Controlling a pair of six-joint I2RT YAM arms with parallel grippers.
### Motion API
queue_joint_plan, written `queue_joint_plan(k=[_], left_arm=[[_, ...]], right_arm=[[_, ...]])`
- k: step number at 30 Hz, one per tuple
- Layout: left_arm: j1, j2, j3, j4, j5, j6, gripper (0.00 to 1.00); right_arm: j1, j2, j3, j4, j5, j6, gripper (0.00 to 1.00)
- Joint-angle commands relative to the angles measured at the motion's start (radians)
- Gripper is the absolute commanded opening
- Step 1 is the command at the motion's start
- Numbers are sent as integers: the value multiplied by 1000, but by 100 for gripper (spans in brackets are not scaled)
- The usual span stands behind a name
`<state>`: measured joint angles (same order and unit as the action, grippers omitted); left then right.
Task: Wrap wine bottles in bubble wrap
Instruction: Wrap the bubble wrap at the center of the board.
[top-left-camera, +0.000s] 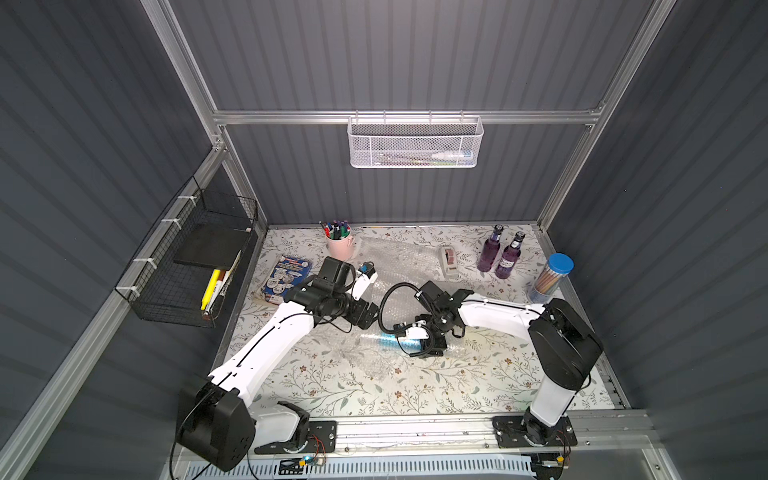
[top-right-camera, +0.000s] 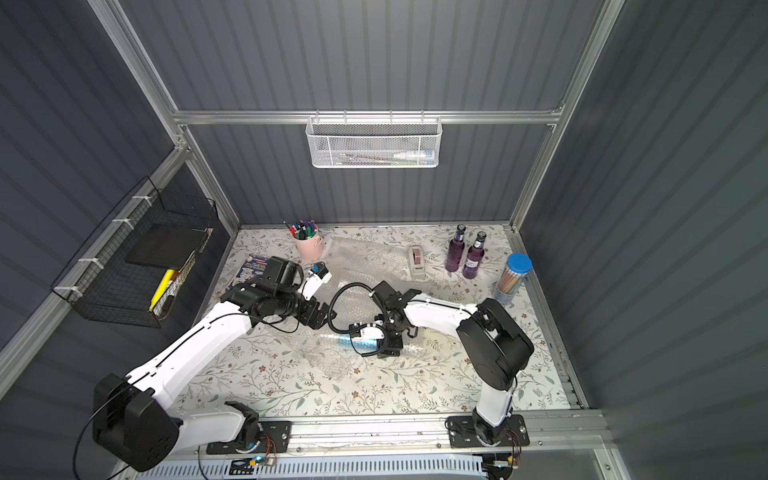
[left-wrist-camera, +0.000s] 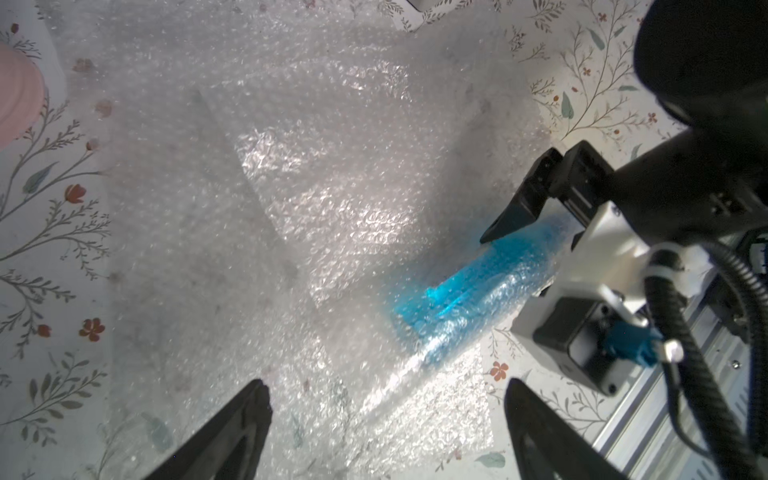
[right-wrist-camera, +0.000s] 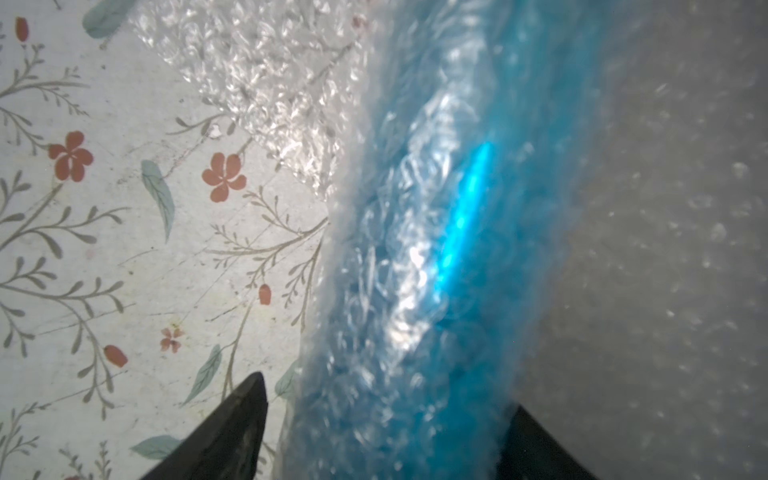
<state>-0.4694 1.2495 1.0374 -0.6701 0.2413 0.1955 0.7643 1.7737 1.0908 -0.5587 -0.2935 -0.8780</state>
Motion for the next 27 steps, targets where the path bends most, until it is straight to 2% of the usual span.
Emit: queue_joint_plan(k=[1, 4, 6, 9, 16, 19, 23, 27], left_arm=[[7, -113, -63, -10, -33, 179, 91], [6, -213, -134, -1, -20, 310, 92], [6, -261, -179, -19, -2, 466, 92], [5, -303, -252, 2, -5, 614, 92], [-14, -348, -357, 163, 36, 810, 92], [-88, -364, -403, 210, -2, 892, 92], [-268, -375, -483, 292, -167, 1004, 93], [-326, -324, -500, 362, -154, 1085, 93]], right_arm=[[12, 9, 2, -105, 5, 45, 74], [0, 33, 29, -129, -6, 24, 67], [-6, 58, 56, -165, -12, 14, 63], [-9, 89, 102, -217, -66, 23, 60], [-14, 115, 150, -290, -134, 100, 61], [-23, 127, 168, -314, -141, 103, 62], [-52, 155, 212, -365, -193, 78, 61], [-63, 199, 253, -412, -199, 60, 61]])
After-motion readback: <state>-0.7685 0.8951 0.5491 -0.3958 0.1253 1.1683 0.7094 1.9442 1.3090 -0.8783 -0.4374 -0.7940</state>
